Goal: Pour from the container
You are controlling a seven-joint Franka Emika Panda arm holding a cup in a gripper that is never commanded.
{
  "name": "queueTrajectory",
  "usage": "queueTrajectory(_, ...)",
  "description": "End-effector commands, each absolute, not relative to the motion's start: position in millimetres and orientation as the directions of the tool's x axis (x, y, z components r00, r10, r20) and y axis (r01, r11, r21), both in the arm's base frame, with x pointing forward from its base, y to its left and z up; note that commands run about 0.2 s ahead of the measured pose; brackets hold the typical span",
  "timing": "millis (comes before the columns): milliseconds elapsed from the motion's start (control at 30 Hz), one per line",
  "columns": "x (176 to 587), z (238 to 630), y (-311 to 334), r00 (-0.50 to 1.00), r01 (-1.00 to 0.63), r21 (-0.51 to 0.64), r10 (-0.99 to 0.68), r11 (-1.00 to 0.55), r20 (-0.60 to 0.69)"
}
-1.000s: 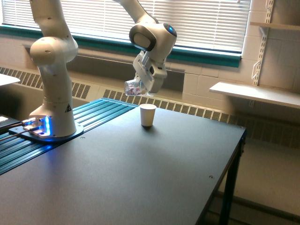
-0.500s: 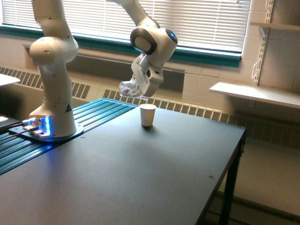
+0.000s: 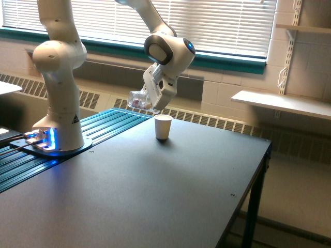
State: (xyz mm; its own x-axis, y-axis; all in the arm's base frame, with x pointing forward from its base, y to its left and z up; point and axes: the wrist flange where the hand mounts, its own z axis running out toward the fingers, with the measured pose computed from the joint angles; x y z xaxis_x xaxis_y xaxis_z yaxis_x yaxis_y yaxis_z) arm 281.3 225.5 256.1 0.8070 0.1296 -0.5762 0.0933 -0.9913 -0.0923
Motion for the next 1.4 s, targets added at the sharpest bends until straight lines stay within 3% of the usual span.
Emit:
queueTrajectory(33, 283.6, 258.2, 230.4, 0.807, 0.071, -0.087, 0.109, -0.994, -0.581)
queueTrajectory(1400, 282.4, 255.8, 239.8, 0.739, -0.012, -0.063, 0.034, -0.998, -0.673)
